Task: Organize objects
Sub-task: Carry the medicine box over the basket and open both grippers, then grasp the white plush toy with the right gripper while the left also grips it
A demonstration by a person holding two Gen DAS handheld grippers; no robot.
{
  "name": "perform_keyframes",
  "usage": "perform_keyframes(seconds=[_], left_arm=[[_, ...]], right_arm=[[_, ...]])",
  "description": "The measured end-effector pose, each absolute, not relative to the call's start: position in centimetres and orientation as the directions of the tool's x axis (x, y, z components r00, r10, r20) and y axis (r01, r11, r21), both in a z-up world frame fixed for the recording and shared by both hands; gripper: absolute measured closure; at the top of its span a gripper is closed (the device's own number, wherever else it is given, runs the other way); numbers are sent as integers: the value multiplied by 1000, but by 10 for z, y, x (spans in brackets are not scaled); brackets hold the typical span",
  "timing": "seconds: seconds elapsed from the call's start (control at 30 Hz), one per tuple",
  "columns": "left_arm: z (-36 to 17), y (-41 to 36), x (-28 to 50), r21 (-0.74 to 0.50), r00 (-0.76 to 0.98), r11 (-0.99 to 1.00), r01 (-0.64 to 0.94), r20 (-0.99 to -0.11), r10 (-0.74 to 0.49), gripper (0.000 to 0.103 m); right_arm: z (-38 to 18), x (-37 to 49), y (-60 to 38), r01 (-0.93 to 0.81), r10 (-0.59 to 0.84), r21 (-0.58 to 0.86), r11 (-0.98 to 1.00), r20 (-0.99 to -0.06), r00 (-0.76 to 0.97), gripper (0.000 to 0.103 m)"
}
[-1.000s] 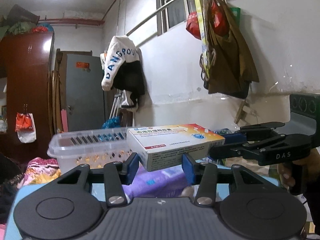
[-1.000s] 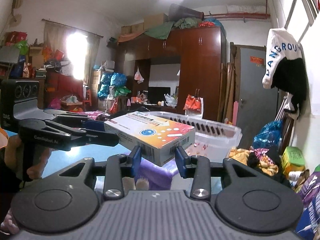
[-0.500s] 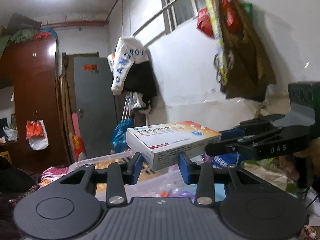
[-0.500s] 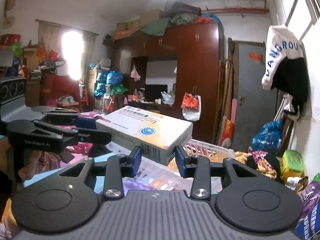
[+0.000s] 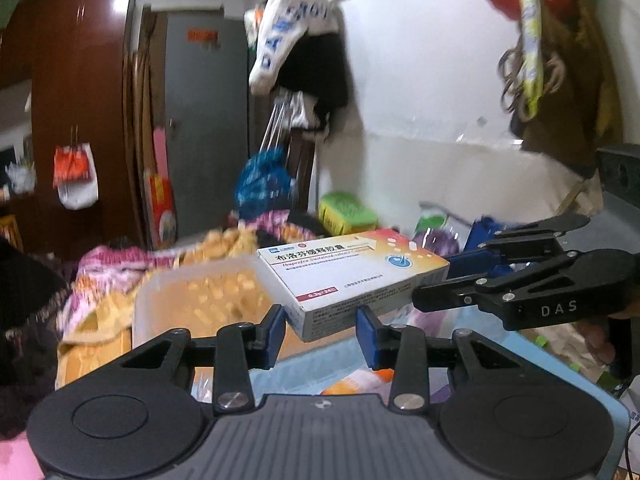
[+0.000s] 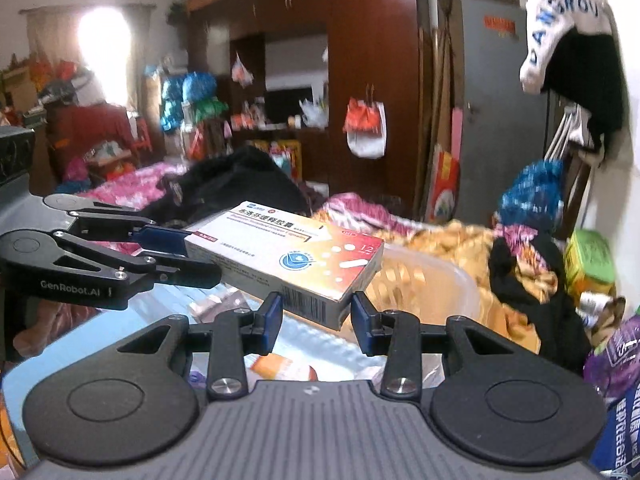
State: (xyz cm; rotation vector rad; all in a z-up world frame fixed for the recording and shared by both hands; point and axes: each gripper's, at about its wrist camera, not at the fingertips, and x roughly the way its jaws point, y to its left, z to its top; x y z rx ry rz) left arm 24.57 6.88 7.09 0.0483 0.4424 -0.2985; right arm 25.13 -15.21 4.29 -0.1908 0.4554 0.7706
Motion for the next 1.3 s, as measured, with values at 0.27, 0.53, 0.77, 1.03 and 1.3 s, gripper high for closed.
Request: perform_keyframes(seconds=[0.27, 0.53, 0.77, 1.03, 1.3], left_arm=[[56, 71, 276, -9, 812, 966, 258, -540, -222, 60], [56, 68, 268, -5, 834, 967, 253, -506, -221, 21], [71, 73, 202, -36, 909, 979, 201, -365, -200, 19], [12, 52, 83, -107, 916, 951, 290, -256, -308, 15], [-21, 25, 77, -95, 897, 937, 336, -271, -349, 15]], right_arm=[[40, 272, -140, -697, 572, -4, 717, -568, 592, 61], [55, 265, -151, -660, 556, -21, 751, -518, 650, 18], [65, 190, -215, -631, 584, -18, 775, -362, 727, 0], [-12, 73, -291, -595, 596, 106, 797, -298, 745, 0], [-34, 25, -272, -612, 620, 114, 782, -229, 750, 0]])
